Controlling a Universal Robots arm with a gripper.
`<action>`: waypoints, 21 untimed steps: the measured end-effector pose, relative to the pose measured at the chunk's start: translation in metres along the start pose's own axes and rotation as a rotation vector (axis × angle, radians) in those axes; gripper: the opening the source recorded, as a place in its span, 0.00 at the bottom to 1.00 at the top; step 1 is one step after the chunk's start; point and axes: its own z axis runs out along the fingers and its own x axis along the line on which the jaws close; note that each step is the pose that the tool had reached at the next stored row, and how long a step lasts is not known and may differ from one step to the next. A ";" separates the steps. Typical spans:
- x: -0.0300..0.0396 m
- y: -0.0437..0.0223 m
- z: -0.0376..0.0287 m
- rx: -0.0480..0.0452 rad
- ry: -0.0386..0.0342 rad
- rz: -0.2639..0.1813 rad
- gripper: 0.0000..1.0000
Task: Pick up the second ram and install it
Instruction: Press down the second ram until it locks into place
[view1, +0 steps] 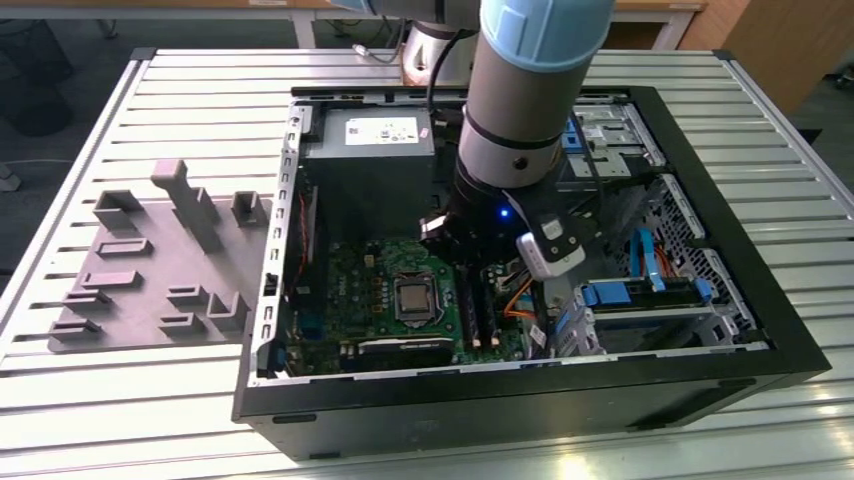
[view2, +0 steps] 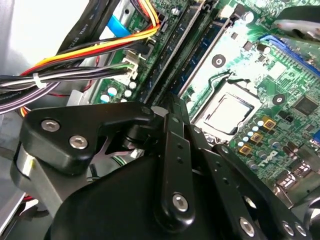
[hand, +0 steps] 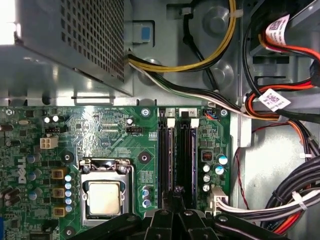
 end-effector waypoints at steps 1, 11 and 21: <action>0.0000 0.0001 -0.0007 0.0008 0.0004 0.000 0.11; 0.0012 -0.0008 -0.0290 -0.0047 -0.0013 0.000 0.11; 0.0012 -0.0009 -0.0291 -0.0046 -0.0012 0.000 0.11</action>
